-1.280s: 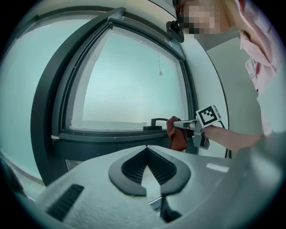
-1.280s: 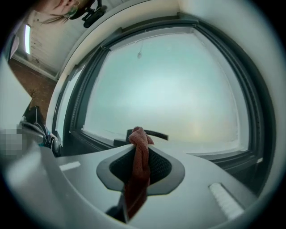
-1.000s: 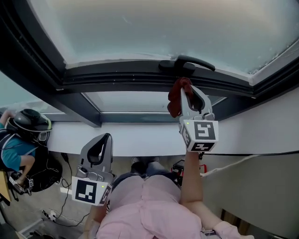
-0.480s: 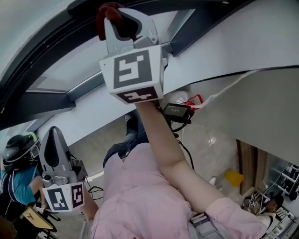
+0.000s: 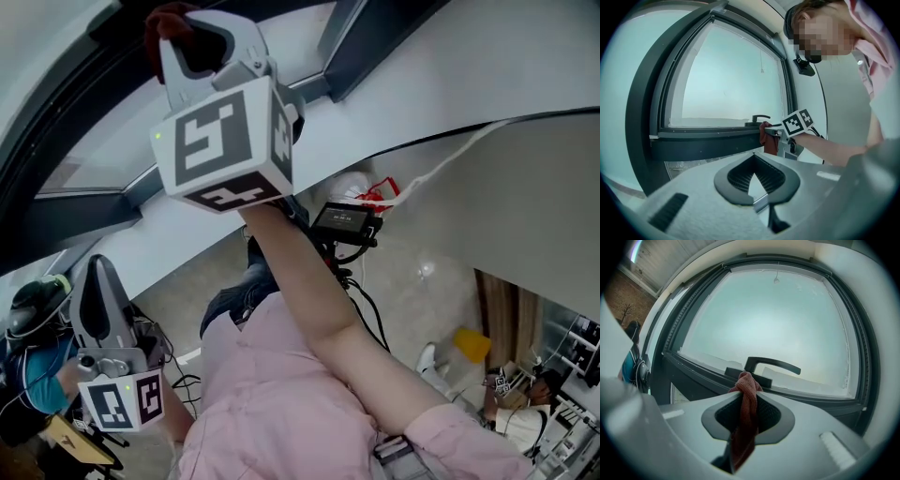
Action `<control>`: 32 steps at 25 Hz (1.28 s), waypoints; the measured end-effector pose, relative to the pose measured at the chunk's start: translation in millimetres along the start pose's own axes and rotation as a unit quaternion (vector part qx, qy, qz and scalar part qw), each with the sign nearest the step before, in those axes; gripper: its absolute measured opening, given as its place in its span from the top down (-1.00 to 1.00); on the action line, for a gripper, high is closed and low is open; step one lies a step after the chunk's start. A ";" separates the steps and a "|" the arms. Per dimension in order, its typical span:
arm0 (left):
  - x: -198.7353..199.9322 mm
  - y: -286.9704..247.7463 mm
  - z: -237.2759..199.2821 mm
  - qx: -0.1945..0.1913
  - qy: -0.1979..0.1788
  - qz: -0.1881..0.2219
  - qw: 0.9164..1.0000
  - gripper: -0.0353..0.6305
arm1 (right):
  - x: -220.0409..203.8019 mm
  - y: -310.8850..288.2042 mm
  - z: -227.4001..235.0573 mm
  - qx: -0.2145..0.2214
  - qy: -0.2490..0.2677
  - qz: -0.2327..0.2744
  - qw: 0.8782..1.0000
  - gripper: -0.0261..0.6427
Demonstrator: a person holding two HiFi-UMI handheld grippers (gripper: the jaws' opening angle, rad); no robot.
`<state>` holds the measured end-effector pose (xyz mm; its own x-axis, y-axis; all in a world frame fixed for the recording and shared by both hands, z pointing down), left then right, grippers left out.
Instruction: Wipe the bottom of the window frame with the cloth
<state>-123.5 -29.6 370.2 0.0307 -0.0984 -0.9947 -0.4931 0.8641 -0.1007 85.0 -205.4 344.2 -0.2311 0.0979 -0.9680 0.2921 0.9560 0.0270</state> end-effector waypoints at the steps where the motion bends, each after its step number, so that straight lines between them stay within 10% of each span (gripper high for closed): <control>1: -0.3 1.4 0.7 0.002 0.000 -0.001 1.000 0.90 | 0.4 0.9 0.5 0.001 0.000 0.000 1.000 0.75; 32: 1.5 11.6 7.3 0.018 0.003 0.000 1.000 0.90 | 2.6 2.0 -0.3 0.012 0.025 -0.009 1.000 0.75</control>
<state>-122.8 -16.1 367.4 0.0253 -0.1011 -0.9946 -0.4615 0.8813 -0.1013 84.7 -203.1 341.9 -0.2818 0.0954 -0.9547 0.3097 0.9508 0.0036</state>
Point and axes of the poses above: the fingertips, and each gripper's own axes: y backward along the fingers, z to its right, x out of its top, the point moved 4 cm from there along y, backward along the fingers, and after that the axes turned 7 degrees about z, right-handed, at the moved point
